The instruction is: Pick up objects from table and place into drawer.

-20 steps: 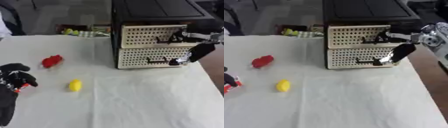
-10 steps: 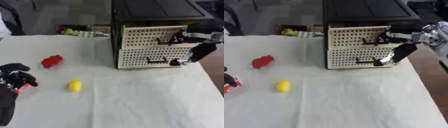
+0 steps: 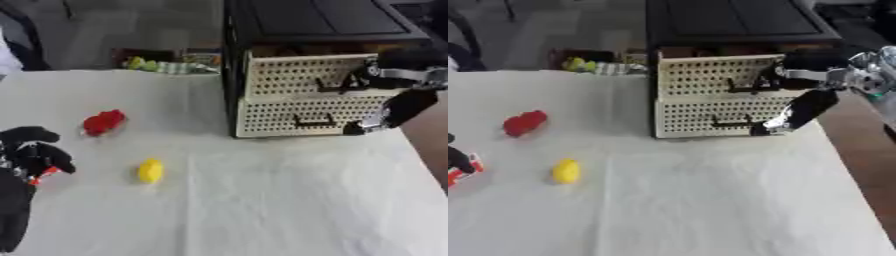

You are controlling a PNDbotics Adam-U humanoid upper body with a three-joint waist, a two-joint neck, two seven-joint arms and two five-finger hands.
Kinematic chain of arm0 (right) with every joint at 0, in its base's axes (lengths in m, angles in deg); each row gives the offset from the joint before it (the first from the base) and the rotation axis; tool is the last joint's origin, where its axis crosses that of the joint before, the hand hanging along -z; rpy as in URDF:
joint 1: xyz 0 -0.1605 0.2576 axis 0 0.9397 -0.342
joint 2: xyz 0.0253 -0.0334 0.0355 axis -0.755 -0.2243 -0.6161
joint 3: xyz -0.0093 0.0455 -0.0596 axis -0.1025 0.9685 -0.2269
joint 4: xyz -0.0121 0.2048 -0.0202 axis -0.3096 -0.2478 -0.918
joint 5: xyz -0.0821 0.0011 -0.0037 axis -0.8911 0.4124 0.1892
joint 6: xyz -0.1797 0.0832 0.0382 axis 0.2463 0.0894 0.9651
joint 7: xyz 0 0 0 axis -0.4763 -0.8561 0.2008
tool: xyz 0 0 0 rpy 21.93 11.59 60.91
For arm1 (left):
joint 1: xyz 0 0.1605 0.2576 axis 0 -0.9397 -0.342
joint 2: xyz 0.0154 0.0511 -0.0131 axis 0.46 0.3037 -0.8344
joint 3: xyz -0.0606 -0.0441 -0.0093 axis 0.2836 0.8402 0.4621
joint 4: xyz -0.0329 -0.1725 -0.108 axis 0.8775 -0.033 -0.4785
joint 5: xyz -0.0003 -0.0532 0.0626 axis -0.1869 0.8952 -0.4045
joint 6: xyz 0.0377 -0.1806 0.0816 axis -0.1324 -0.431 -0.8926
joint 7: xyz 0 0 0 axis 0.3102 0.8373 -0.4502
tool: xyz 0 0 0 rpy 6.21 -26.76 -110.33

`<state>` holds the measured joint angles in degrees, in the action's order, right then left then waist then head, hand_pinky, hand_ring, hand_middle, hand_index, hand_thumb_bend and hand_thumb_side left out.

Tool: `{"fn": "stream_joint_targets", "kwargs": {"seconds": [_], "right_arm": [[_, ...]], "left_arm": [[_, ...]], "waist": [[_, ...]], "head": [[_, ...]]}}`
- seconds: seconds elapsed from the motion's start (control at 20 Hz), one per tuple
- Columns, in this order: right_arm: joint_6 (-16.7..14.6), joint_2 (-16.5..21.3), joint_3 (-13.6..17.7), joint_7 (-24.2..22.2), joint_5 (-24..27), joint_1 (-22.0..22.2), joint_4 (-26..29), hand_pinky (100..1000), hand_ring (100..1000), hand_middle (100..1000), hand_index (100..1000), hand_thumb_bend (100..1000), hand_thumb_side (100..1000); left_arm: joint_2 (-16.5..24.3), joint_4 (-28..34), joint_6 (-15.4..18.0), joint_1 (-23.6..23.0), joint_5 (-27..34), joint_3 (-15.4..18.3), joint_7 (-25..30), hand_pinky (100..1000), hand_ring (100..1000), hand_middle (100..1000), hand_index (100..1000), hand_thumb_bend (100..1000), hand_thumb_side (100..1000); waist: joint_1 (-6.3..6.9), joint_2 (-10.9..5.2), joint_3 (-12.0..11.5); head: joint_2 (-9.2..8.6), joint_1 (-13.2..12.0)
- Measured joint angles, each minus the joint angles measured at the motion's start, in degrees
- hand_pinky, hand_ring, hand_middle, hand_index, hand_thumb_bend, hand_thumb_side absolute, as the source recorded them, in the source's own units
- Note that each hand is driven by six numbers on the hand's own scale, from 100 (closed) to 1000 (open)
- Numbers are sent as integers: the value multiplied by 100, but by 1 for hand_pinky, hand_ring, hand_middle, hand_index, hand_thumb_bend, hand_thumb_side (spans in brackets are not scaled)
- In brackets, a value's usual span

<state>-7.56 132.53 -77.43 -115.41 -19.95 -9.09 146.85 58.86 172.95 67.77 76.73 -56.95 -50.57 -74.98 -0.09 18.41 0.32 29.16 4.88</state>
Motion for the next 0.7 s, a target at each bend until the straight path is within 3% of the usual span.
{"fn": "stream_joint_targets", "kwargs": {"seconds": [0.7], "right_arm": [[204, 273, 135, -29, 428, 530, 653, 100, 104, 100, 782, 613, 759]], "left_arm": [[0, 0, -21, -2, 3, 0, -20, 486, 526, 596, 702, 165, 994]], "waist": [[10, -14, 80]], "head": [[0, 1]]}}
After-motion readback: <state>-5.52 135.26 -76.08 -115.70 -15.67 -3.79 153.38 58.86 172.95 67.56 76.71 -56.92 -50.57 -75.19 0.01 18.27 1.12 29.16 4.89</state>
